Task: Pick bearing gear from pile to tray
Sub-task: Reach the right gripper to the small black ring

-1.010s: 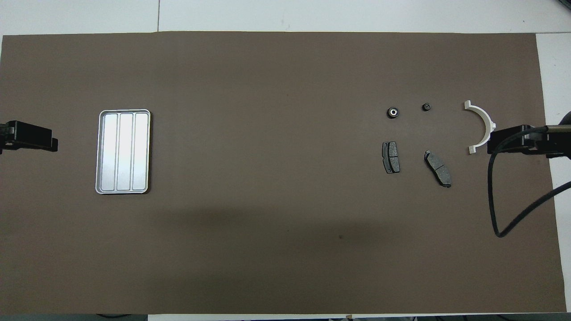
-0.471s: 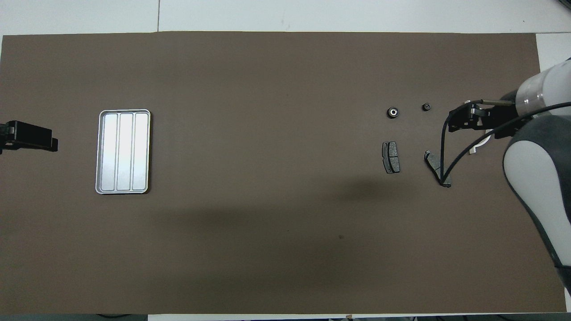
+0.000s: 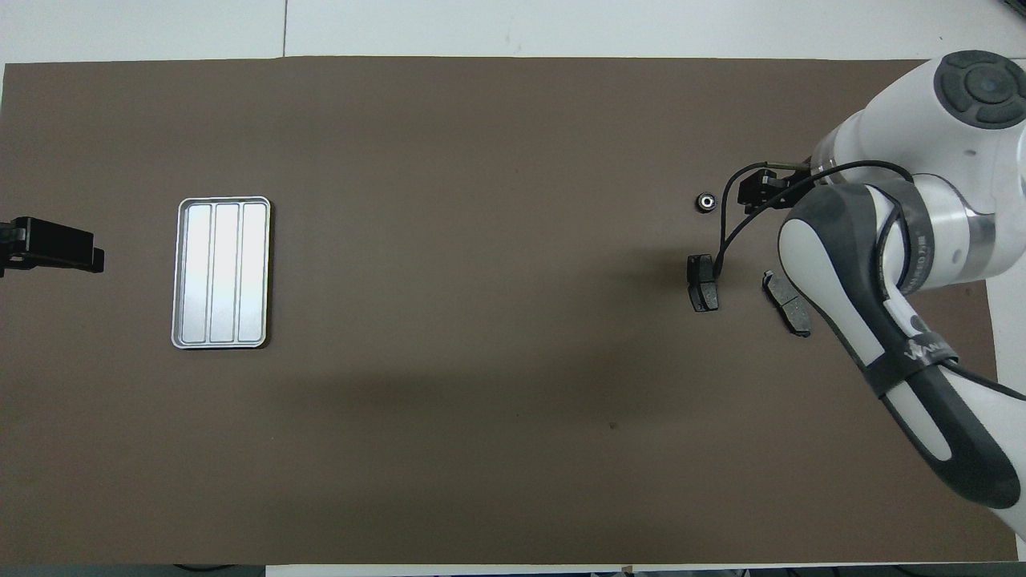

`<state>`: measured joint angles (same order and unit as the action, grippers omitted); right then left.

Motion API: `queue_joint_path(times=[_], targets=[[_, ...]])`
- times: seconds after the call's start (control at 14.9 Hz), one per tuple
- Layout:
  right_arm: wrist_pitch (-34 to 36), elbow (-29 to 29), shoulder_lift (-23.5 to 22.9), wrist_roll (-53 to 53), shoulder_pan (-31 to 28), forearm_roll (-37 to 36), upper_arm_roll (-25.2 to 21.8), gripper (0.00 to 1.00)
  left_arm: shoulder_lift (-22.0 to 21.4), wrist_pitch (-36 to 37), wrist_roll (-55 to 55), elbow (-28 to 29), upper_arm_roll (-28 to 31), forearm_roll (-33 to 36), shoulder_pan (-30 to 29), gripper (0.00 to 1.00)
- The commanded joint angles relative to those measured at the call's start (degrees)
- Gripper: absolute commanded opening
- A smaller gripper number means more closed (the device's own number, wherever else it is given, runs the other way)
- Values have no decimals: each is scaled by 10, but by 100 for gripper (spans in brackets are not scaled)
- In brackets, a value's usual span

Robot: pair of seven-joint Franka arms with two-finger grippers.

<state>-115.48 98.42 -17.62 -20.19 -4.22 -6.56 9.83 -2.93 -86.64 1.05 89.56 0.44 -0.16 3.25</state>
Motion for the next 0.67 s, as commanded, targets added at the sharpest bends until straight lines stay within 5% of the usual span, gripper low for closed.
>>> queue_joint_path(times=[0.0,0.61], targets=[[-47,-10,-39,-20,2,-17,2,98,-12,6,4,11,2,-5,0,100],[-91,-68,-152,-126,41,-45,2,98,-12,6,4,11,2,-5,0,100]])
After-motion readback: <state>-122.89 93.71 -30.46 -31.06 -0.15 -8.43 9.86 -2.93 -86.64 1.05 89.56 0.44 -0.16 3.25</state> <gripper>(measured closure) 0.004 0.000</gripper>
